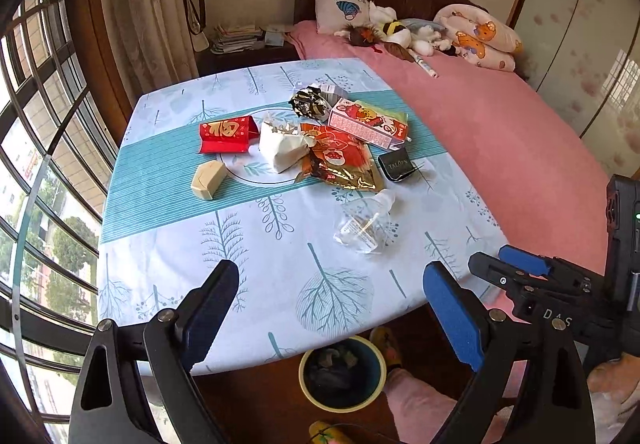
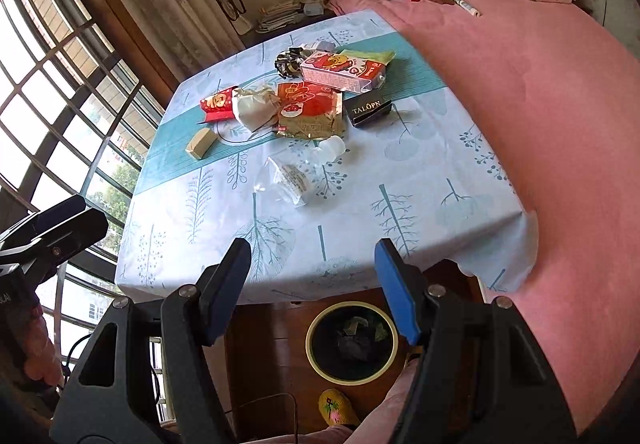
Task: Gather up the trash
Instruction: 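Grasp the black TALOPN box with the right tool while the left tool grasps the orange snack bag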
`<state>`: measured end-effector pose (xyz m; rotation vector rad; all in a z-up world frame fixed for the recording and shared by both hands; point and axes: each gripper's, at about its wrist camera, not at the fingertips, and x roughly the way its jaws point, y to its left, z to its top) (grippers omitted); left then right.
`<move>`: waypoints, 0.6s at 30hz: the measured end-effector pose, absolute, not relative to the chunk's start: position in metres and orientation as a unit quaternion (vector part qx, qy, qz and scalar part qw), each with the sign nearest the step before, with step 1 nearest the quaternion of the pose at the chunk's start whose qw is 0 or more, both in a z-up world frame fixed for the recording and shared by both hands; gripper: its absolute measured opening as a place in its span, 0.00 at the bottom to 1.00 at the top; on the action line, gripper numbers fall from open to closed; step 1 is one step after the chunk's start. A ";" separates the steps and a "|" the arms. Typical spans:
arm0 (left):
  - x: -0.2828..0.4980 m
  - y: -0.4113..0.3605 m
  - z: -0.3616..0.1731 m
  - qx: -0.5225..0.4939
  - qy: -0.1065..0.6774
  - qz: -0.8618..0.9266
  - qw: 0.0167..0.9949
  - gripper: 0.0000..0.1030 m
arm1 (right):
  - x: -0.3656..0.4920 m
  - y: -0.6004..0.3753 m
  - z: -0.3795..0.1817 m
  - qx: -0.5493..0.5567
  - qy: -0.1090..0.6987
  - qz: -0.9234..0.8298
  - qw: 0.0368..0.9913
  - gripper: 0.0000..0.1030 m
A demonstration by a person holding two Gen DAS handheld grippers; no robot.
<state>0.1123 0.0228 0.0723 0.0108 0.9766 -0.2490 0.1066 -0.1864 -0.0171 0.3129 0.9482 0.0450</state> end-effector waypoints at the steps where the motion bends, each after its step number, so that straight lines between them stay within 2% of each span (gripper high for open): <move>1: 0.126 0.017 0.068 0.003 0.473 -0.115 0.873 0.91 | 0.119 -0.193 -0.022 0.156 0.458 0.025 0.875 0.60; 12: 0.274 -0.031 -0.002 -0.071 0.565 -0.028 0.822 0.90 | 0.275 -0.257 -0.094 0.207 0.541 0.102 0.809 0.54; 16: 0.308 -0.042 -0.029 -0.084 0.584 0.001 0.807 0.90 | 0.318 -0.265 -0.125 0.216 0.571 0.121 0.782 0.46; 18: 0.322 -0.044 -0.039 -0.093 0.591 0.013 0.801 0.90 | 0.338 -0.268 -0.138 0.225 0.584 0.124 0.770 0.45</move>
